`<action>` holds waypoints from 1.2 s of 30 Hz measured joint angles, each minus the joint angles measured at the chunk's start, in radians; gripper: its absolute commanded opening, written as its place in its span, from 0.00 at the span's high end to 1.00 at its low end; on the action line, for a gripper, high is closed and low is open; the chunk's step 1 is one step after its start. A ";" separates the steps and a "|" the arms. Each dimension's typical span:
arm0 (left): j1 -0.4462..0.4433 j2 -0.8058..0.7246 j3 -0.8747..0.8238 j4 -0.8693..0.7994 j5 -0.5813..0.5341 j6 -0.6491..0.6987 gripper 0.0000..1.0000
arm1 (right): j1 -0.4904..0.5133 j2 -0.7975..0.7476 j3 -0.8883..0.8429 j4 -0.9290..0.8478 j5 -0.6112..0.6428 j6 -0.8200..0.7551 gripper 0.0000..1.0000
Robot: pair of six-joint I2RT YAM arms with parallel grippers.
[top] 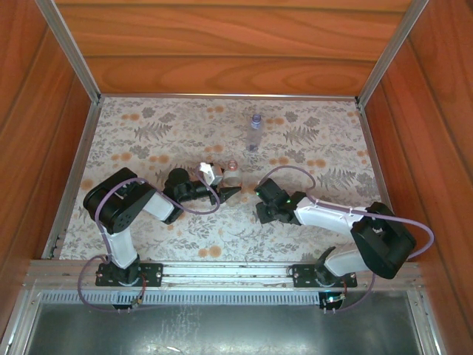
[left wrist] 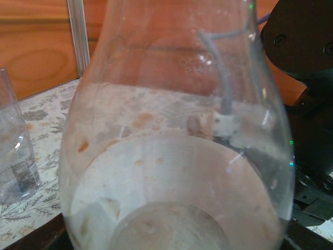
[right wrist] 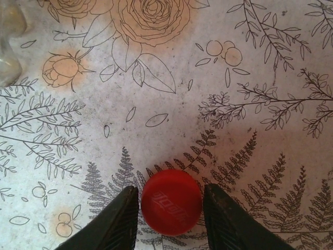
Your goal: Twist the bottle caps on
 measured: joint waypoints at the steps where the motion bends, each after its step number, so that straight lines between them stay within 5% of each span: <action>1: 0.000 0.000 0.000 0.000 0.001 0.000 0.36 | 0.000 0.003 0.000 0.000 0.000 0.000 0.61; 36: 0.000 0.000 0.000 0.000 0.002 0.000 0.36 | 0.000 -0.060 0.070 -0.076 0.018 0.000 0.66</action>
